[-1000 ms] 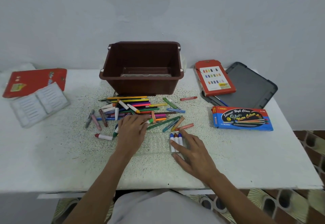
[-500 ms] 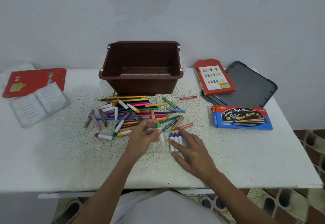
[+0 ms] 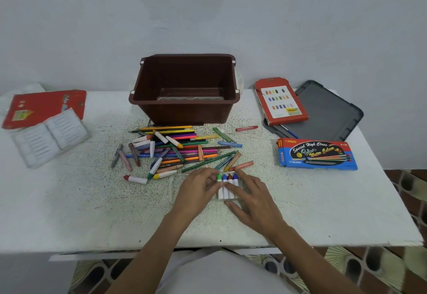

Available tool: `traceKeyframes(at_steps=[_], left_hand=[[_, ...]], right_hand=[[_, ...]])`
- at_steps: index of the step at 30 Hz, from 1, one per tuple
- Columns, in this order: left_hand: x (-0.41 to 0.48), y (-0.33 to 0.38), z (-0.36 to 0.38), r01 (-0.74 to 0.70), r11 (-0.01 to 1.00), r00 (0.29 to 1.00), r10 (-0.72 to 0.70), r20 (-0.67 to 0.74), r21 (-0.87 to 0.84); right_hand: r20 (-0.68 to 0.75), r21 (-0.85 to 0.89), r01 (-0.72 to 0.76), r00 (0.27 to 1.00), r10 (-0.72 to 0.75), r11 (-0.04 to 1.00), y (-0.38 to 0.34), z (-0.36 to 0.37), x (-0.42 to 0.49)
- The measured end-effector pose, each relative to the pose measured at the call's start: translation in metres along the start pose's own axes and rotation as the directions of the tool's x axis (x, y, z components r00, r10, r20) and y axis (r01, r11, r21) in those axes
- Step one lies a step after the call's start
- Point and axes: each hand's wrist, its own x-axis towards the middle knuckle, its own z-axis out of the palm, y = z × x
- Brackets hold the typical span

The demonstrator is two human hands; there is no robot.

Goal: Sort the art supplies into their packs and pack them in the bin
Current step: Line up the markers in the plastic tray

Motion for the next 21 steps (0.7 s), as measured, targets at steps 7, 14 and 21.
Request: traceKeyframes(at_steps=[7,14,21], left_hand=[[-0.008,-0.013,0.006,-0.184,0.962,0.983,0.185,0.013,0.202],[-0.014,-0.023,0.015,-0.266,0.906,0.952,0.301,-0.06,0.329],[-0.016,-0.023,0.016,-0.273,0.838,0.933,0.35,-0.082,0.473]], right_hand=[[-0.013,0.014,0.003,1.0,-0.003,1.0,0.001,0.001,0.0],[-0.019,0.013,0.007,1.0,-0.007,1.0,0.0,0.001,0.0],[-0.014,0.007,0.007,1.0,-0.006,1.0,0.001,0.001,-0.001]])
